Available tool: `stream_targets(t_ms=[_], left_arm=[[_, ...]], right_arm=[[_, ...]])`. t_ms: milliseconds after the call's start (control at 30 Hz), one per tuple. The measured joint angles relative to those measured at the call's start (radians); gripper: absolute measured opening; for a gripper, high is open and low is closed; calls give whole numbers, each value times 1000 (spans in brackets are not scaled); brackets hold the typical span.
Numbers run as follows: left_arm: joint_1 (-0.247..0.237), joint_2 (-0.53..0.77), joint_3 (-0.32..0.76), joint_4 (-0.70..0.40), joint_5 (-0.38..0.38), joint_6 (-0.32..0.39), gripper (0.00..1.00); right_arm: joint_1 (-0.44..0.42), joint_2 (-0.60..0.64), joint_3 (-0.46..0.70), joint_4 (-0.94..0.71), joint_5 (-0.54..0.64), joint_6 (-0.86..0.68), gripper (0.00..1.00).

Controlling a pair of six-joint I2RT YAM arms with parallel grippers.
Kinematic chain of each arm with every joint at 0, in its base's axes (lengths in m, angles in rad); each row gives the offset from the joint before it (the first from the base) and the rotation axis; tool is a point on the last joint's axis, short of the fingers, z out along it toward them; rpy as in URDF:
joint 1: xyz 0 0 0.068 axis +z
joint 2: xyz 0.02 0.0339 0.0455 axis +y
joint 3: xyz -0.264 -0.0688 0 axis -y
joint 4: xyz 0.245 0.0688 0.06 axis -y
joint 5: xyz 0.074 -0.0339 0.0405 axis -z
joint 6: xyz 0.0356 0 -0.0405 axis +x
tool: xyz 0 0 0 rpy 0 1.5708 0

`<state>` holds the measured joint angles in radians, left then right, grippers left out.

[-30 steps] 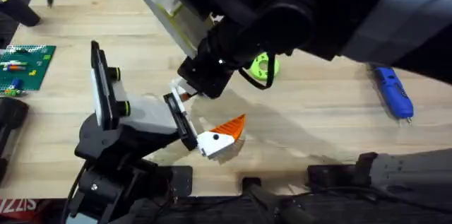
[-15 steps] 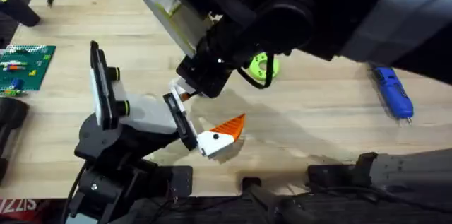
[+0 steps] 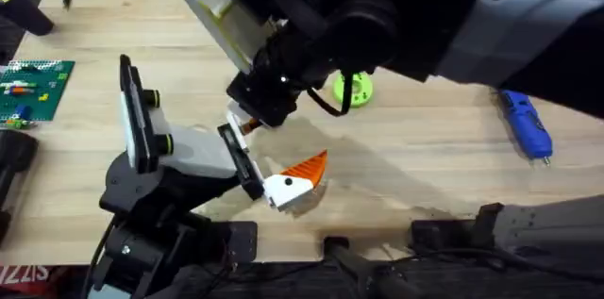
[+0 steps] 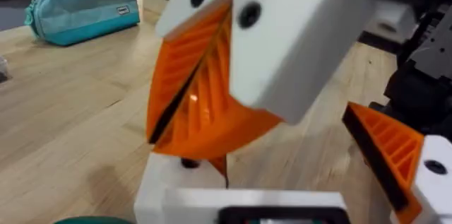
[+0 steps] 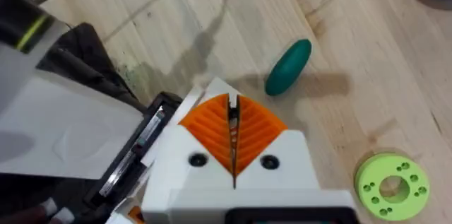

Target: Pick up the gripper from the table and insert it into the empty holder that is missing its gripper. Then pick up a screw, insert it into the mounting hole, and use the screwdriver to tighten it. Finally, clean up the table by picking up the vegetable and placing it into the bucket.

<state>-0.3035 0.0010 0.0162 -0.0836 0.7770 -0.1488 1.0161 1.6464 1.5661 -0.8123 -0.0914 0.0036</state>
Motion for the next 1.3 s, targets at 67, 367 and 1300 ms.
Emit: stream_targets(t_ms=[67, 367, 1300], left_arm=[[0, 0, 0, 0, 1, 2, 988], [0, 0, 0, -1, 5, 1, 988], [0, 0, 0, -1, 9, 1, 986]], right_arm=[[0, 5, 0, -4, -1, 0, 13], [0, 8, 0, -19, -3, 0, 13], [0, 7, 0, -22, -3, 0, 10]])
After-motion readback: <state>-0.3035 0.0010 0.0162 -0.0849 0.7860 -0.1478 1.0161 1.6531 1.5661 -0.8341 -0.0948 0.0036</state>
